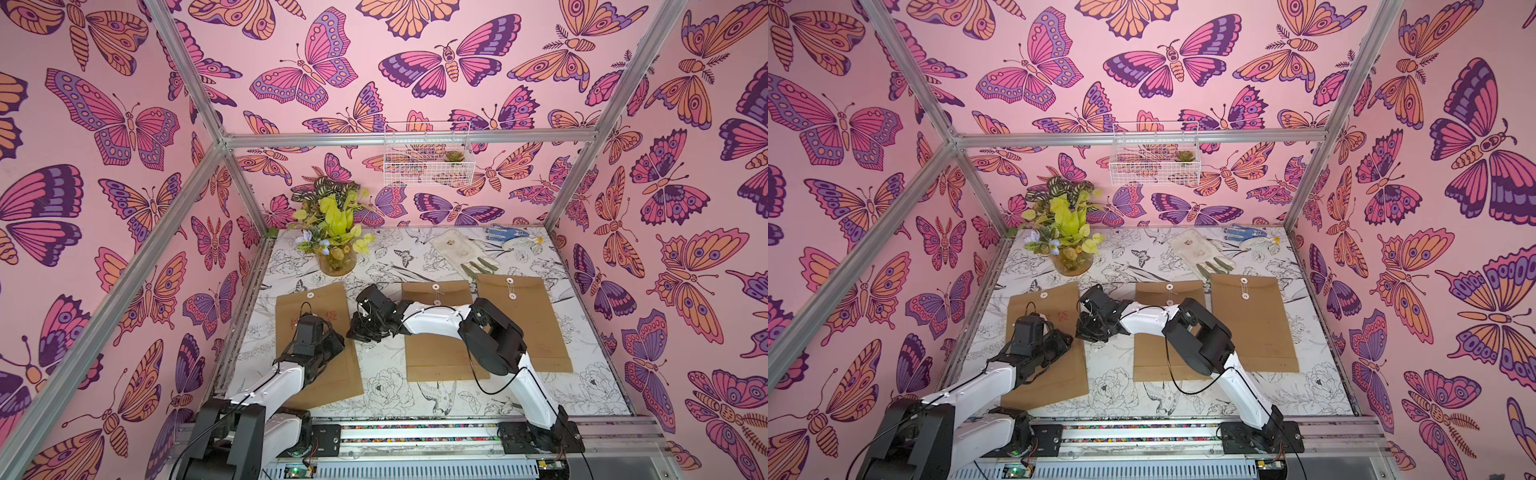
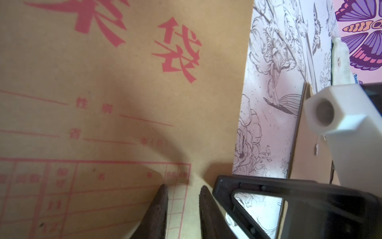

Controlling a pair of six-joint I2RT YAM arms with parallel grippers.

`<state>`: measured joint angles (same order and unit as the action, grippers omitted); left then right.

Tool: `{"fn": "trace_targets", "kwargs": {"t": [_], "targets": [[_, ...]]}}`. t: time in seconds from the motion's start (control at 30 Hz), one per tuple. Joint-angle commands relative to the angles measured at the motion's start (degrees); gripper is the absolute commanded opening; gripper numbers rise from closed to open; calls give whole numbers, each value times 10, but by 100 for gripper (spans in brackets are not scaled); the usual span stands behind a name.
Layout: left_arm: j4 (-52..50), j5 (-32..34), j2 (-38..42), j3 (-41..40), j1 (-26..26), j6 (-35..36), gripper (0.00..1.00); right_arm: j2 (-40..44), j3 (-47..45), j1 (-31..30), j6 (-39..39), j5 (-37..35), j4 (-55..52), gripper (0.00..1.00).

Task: Close the mouth of the file bag
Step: Pick up the file bag from the center of the board.

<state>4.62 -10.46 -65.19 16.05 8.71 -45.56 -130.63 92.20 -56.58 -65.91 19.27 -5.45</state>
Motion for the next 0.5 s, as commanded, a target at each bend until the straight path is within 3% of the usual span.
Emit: {"fn": "trace_targets", "kwargs": {"t": [0.0, 0.27, 0.4, 0.47], "targets": [[-40, -5, 11, 4, 3, 8, 30, -10, 18, -6, 9, -5, -16, 3], [-291, 55, 152, 148, 26, 95, 42, 92, -47, 9, -30, 19, 4, 0], [-389, 104, 146, 239, 95, 143, 48, 165, -116, 21, -64, 16, 15, 0], [-432, 138, 117, 286, 154, 158, 50, 201, -161, 33, -90, 11, 31, 0]]}}
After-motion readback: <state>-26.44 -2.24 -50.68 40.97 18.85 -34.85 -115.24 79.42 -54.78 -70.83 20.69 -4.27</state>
